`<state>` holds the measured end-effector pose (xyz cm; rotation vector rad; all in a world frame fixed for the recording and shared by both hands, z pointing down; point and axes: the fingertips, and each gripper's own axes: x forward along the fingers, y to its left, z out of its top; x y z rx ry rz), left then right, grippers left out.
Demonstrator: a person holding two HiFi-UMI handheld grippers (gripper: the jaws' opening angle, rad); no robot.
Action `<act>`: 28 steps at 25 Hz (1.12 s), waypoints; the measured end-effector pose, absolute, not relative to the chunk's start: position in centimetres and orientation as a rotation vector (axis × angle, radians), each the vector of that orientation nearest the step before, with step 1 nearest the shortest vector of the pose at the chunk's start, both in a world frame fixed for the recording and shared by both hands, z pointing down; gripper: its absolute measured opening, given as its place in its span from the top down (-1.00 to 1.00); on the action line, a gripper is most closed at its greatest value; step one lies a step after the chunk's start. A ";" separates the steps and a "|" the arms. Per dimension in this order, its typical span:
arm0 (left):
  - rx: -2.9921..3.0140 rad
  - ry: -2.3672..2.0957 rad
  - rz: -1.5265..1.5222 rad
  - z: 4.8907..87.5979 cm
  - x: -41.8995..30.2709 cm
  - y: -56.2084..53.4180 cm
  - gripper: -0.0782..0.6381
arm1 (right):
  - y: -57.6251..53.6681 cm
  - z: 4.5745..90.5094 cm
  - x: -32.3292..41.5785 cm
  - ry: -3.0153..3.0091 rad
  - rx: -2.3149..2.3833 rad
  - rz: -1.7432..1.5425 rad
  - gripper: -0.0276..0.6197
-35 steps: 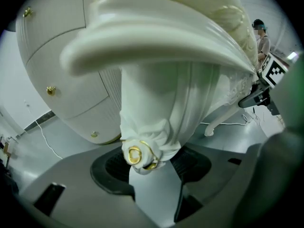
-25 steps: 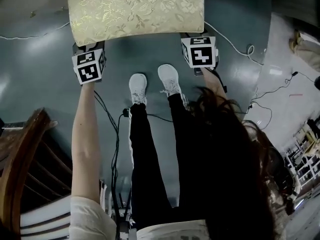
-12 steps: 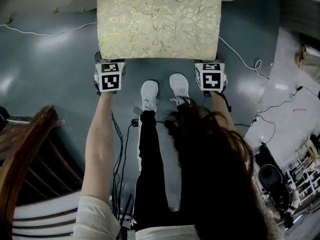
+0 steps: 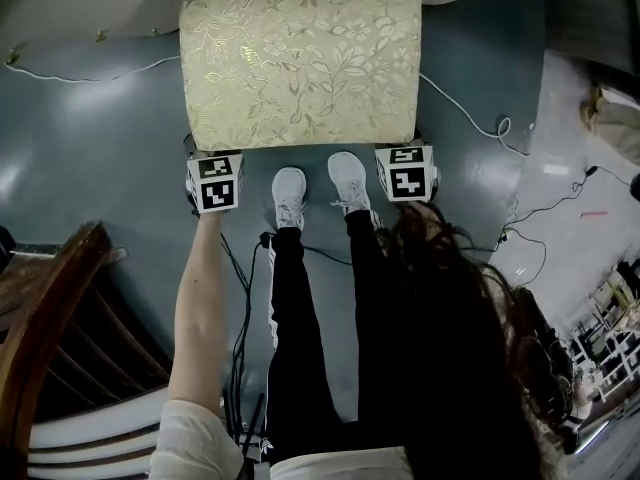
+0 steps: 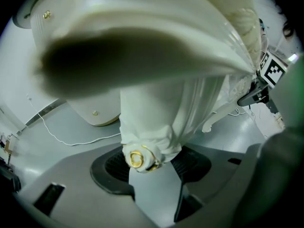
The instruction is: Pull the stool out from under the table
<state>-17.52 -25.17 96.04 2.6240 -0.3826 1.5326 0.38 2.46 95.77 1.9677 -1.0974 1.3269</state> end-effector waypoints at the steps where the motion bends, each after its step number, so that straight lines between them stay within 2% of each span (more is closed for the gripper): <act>1: 2.625 -0.378 1.530 96.1 -17.4 -25.1 0.07 | 2.5 95.8 0.5 -1.098 1.967 1.325 0.15; 28: 2.594 -0.314 1.569 95.6 -17.9 -25.1 0.07 | 2.8 95.6 -0.4 -1.111 1.908 1.396 0.16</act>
